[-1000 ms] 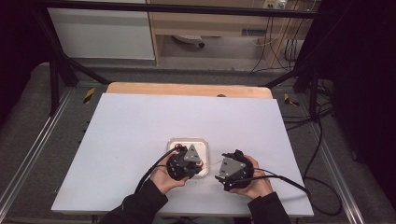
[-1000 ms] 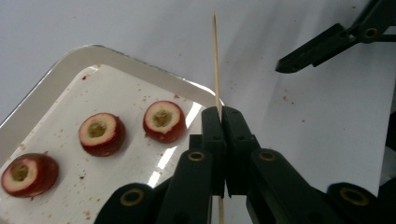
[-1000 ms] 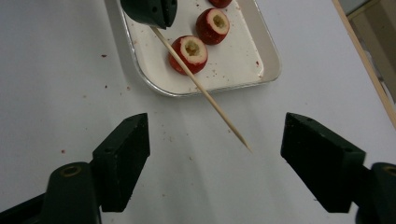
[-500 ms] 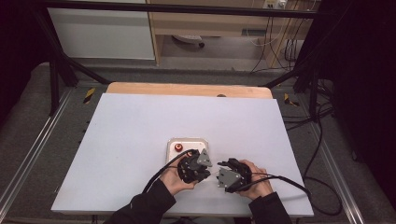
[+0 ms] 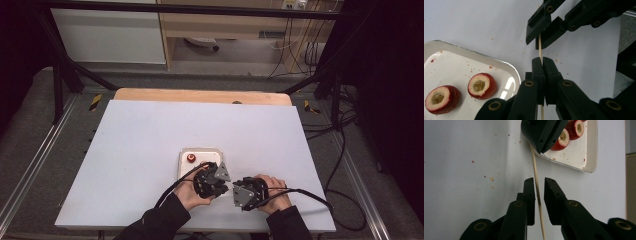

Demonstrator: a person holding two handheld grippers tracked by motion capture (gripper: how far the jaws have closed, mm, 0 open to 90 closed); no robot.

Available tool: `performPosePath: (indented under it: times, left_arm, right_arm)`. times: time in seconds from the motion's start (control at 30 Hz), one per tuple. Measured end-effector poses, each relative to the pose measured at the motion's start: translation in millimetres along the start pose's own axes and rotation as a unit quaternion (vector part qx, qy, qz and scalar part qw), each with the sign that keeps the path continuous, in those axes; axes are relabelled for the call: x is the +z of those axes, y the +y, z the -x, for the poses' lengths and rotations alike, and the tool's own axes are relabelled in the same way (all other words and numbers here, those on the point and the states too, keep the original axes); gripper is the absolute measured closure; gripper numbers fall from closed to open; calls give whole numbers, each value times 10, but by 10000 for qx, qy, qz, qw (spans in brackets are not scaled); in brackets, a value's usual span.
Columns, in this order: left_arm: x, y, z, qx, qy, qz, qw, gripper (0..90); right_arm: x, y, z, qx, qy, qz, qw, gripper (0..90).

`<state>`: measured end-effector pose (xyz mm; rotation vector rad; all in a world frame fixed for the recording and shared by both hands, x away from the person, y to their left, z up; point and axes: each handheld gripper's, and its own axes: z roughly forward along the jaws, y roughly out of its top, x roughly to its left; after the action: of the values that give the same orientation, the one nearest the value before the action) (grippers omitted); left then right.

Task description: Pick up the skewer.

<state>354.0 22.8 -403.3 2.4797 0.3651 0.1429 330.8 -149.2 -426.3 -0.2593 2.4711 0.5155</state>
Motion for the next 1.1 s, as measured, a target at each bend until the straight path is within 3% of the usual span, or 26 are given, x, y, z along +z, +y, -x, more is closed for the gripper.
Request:
performPosePath:
  times: [0.3,0.37,0.47,0.7,0.9,1.1]
  left_arm:
    - [-1,-23,-23,-26,-40,33,10000,883]
    - [-9,-31,-28,-110,-142,16,9998,873]
    - [-43,-48,-62,-143,-118,-43,9998,824]
    - [-71,-87,-147,-148,-233,-631,9976,780]
    - [-23,-79,-120,-221,-306,-804,9961,837]
    - [18,-50,-89,-34,-242,-990,9948,879]
  right_arm:
    - [10,8,-32,-254,18,-74,9996,888]
    - [8,11,-36,-243,48,-69,9997,890]
    - [6,2,-31,-285,9,-182,9994,890]
    - [14,27,-25,-508,-11,-364,9980,890]
    - [27,101,-22,-671,-21,-441,9968,889]
    - [11,119,-33,-757,-27,-534,9957,889]
